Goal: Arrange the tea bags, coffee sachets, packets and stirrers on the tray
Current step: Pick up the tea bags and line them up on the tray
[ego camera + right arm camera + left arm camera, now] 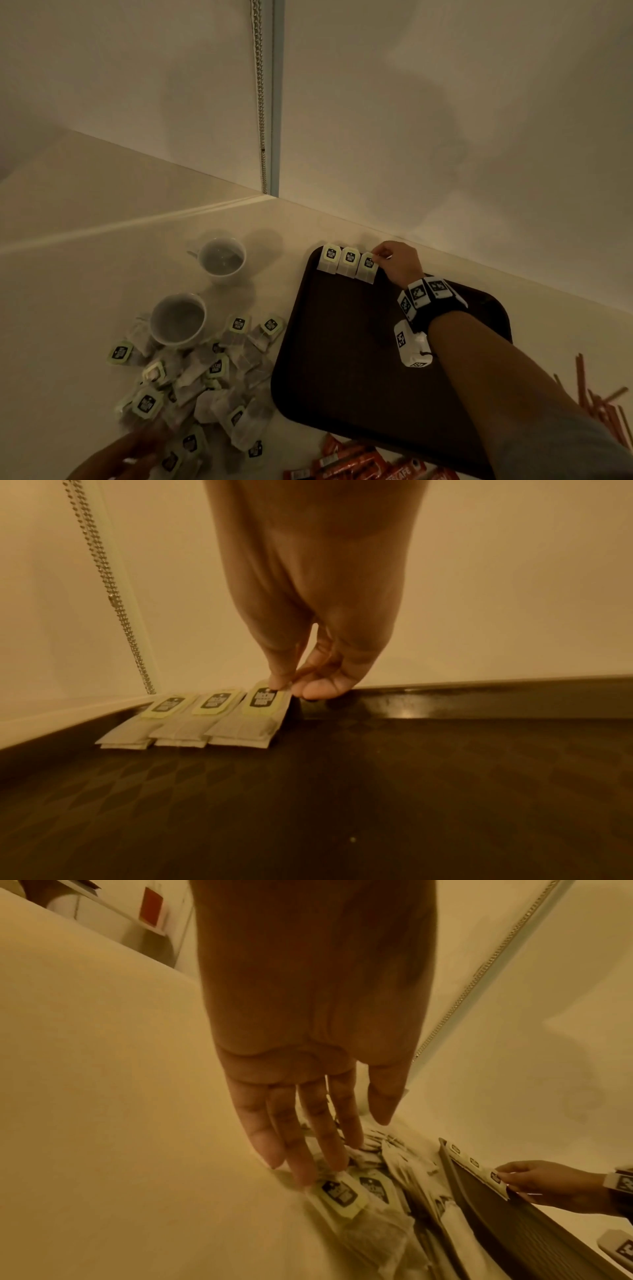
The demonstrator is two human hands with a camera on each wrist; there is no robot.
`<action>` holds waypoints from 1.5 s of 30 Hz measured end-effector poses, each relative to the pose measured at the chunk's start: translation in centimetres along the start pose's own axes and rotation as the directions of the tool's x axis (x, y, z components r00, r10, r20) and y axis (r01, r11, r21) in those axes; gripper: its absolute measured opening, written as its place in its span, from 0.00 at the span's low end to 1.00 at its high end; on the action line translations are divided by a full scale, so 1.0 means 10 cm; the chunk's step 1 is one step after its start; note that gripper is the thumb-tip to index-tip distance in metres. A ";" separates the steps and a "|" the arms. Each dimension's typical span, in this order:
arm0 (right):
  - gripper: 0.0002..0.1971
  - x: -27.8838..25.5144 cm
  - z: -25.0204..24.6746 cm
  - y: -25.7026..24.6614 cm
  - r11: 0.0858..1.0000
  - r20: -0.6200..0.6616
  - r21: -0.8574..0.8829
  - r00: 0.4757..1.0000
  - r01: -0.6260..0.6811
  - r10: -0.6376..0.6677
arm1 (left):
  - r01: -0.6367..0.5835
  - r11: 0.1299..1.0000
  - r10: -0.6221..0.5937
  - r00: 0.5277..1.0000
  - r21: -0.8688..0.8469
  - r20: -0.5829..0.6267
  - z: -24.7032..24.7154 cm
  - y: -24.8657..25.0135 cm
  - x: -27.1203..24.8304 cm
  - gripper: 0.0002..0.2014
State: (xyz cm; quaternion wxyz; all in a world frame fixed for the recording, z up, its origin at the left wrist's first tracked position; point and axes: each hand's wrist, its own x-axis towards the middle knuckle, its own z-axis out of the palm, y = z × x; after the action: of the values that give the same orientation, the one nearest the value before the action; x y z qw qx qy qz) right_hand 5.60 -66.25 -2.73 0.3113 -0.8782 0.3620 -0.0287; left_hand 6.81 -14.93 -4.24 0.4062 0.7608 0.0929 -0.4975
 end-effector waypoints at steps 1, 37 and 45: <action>0.06 0.01 0.01 0.00 1.000 0.003 -0.020 1.000 0.000 0.000 | -0.009 0.999 0.010 1.000 0.042 -0.029 0.00 -0.07 0.03 0.17; 0.33 -1.13 1.00 -1.73 0.887 0.750 -0.107 0.622 0.450 -0.225 | -0.569 0.822 0.569 0.822 0.014 -0.018 0.21 0.63 -0.31 0.10; 0.14 -1.17 1.31 -1.73 0.851 0.622 -0.224 0.741 0.476 -0.251 | -0.572 0.818 0.574 0.812 0.056 -0.105 0.17 0.70 -0.30 0.04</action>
State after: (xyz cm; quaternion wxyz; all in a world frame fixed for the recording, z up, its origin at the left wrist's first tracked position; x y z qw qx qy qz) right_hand 11.26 -42.30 -1.44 0.2227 -0.9417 0.0684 0.2429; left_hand 7.98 -19.94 1.62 0.5226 0.7857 -0.1222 -0.3075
